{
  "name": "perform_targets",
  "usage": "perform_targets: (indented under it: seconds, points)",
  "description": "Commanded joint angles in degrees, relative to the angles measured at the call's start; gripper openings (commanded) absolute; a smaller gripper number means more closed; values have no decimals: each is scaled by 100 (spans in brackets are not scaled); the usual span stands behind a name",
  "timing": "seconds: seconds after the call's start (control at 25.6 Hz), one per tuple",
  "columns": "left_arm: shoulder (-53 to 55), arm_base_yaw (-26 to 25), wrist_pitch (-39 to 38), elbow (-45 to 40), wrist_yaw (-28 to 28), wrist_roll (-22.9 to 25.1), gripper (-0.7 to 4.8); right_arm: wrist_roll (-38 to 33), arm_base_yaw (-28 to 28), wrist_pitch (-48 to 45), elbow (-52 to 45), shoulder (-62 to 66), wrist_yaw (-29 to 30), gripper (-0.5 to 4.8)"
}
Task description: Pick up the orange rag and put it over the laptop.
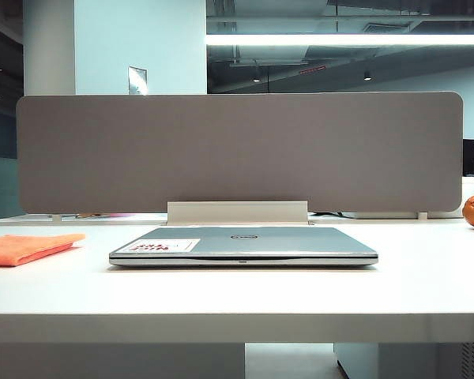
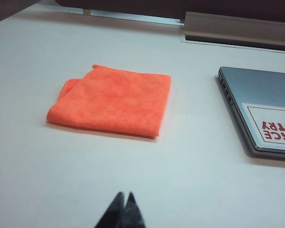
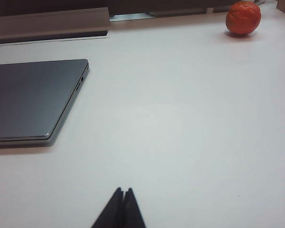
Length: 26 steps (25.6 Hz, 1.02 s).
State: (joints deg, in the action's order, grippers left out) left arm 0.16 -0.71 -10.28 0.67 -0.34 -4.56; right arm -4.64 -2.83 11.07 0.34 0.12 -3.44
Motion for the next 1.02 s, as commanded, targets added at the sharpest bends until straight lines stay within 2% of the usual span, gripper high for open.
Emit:
perform_targets:
  seconds: [0.04, 0.23, 0.74, 0.9, 1.02]
  points:
    - [7, -17, 15, -15, 42, -17, -6, 20, 7, -79, -31, -13, -2, -5]
    - [7, -17, 9, -17, 184, -37, -6, 20, 7, -79, -31, -13, -2, -5]
    - [7, -20, -11, -20, 144, -42, -6, 17, 4, -79, -31, -13, -2, -5]
    - [7, -20, -15, 61, 149, -474, -6, 17, 2, -70, -31, -13, 107, -5]
    - [7, -17, -26, 142, 146, -514, -6, 15, 2, -63, -31, -13, 249, -5]
